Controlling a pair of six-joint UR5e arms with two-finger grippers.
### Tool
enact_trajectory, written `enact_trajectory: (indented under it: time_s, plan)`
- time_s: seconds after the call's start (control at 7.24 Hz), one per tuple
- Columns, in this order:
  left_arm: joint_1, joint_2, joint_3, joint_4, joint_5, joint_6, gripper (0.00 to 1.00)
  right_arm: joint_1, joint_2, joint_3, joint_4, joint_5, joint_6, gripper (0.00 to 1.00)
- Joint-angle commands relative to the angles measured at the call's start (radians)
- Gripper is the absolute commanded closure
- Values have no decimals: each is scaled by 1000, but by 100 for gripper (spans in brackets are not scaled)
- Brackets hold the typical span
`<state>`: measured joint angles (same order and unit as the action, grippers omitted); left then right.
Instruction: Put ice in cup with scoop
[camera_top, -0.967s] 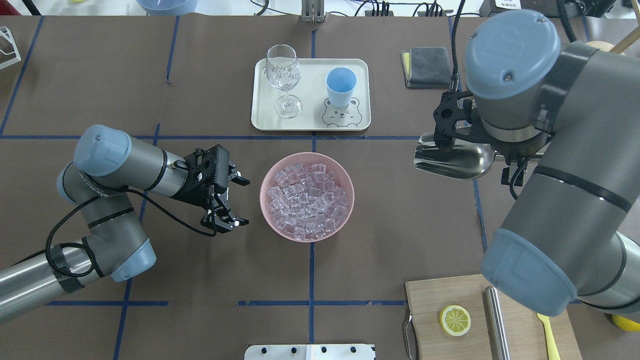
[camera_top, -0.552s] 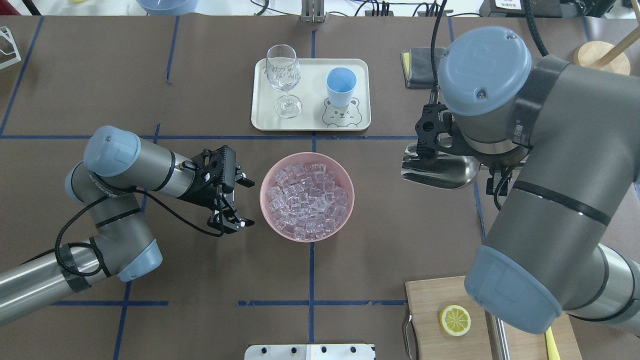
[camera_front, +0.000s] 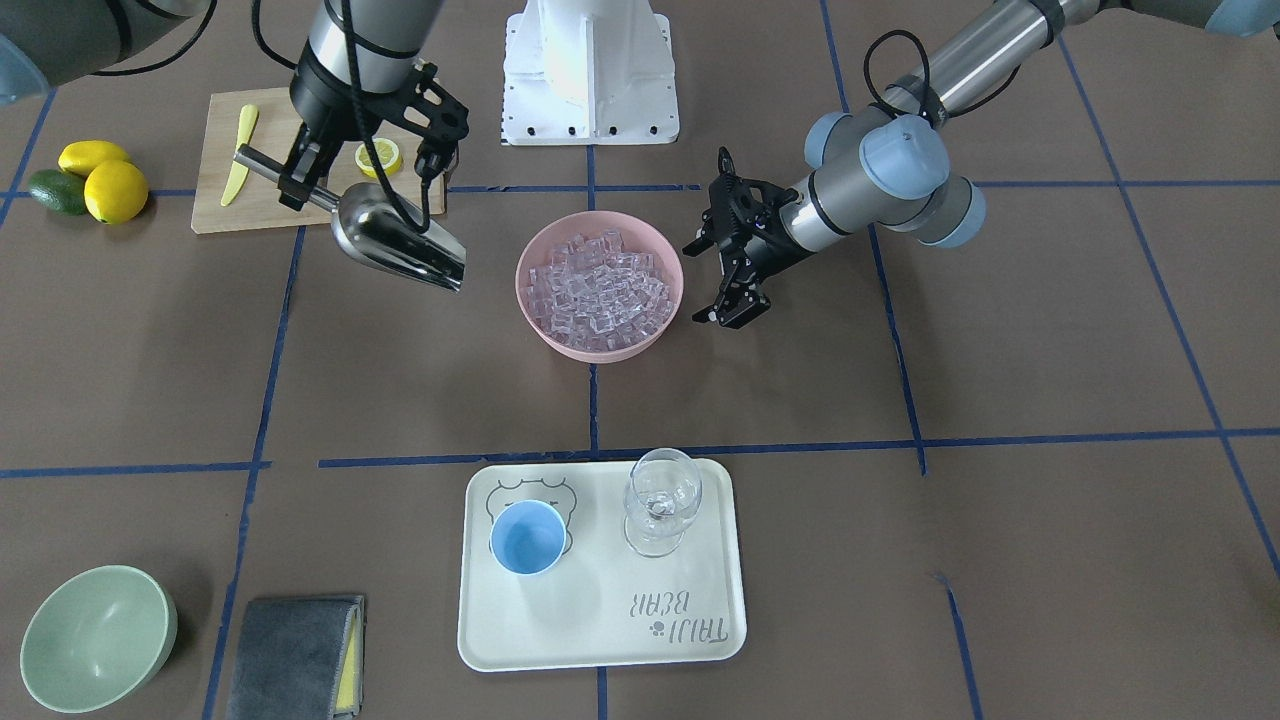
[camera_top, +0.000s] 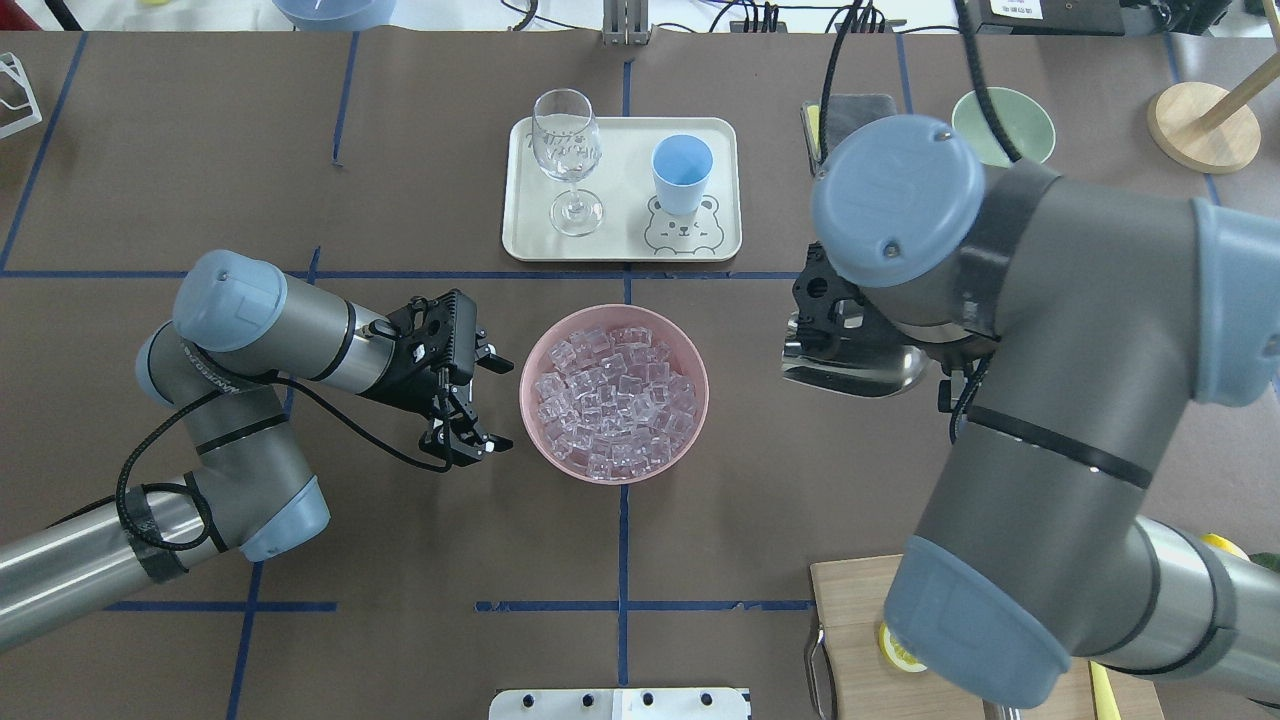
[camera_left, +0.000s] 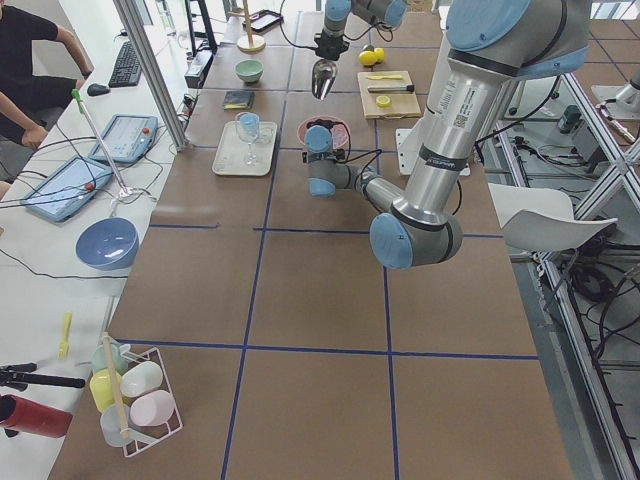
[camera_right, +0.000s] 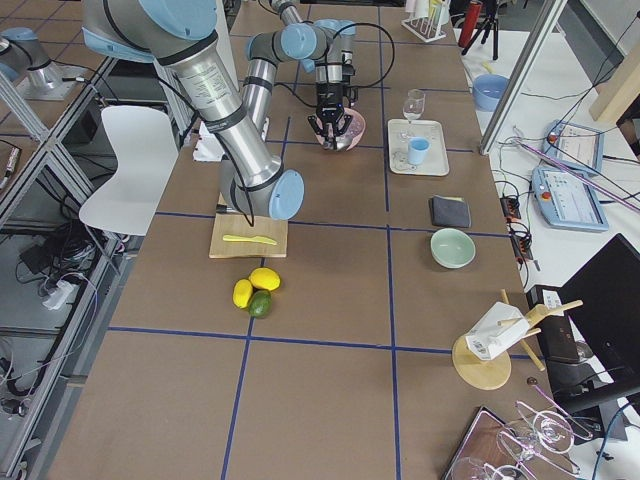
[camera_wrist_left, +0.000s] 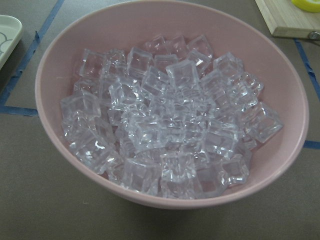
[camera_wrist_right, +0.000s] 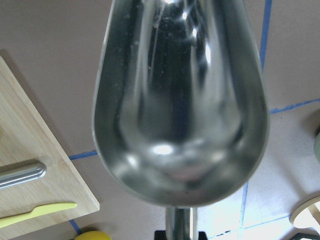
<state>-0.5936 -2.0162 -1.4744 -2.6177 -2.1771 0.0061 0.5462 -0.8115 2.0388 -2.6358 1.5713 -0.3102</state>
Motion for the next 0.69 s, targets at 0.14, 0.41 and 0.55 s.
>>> enact_trajectory:
  time_s: [0.14,0.41,0.55]
  plan:
    - [0,-2,15,-1,-1,2,0,-18,139,-145,-62,-7,-12,100]
    - [0,-2,22,-5,-1,2,0,-25,263,-302,-84,-7,-44,100]
    - [0,-1,23,-5,-1,2,0,-25,312,-375,-87,-8,-65,100]
